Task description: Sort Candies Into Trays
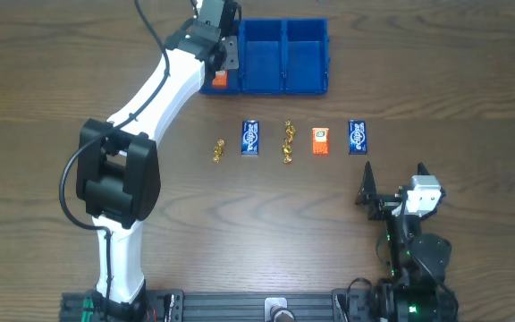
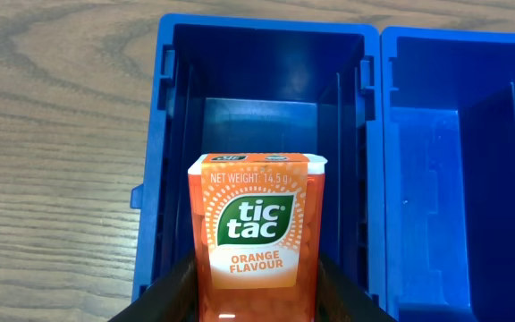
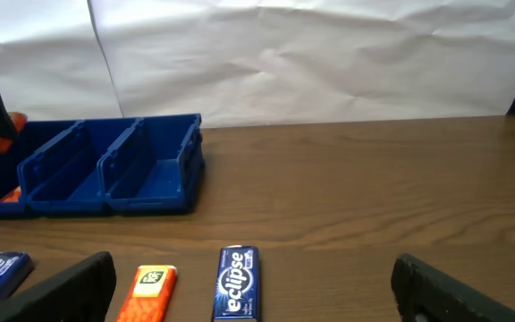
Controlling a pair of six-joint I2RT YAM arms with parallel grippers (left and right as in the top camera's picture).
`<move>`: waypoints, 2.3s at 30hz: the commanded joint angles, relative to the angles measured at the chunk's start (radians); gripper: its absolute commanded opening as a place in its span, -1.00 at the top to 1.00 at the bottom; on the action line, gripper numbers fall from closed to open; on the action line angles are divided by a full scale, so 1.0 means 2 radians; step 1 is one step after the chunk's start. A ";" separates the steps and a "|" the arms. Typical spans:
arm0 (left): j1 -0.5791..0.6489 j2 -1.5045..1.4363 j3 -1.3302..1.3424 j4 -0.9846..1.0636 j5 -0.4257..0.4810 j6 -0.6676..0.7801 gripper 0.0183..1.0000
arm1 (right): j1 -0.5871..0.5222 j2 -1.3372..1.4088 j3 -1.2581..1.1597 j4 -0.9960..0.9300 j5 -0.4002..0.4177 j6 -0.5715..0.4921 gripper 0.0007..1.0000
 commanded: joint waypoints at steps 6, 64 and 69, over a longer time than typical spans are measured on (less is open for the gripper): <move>0.002 0.001 0.004 -0.001 0.013 0.007 -0.13 | 0.003 -0.004 0.000 -0.005 0.000 -0.006 -1.00; -0.271 0.123 0.102 -0.143 0.026 -0.232 -0.29 | 0.003 -0.004 0.000 -0.005 0.000 -0.006 -1.00; -0.270 0.134 0.102 -0.140 0.024 -0.233 -0.28 | 0.003 -0.004 0.000 -0.005 0.000 -0.006 -1.00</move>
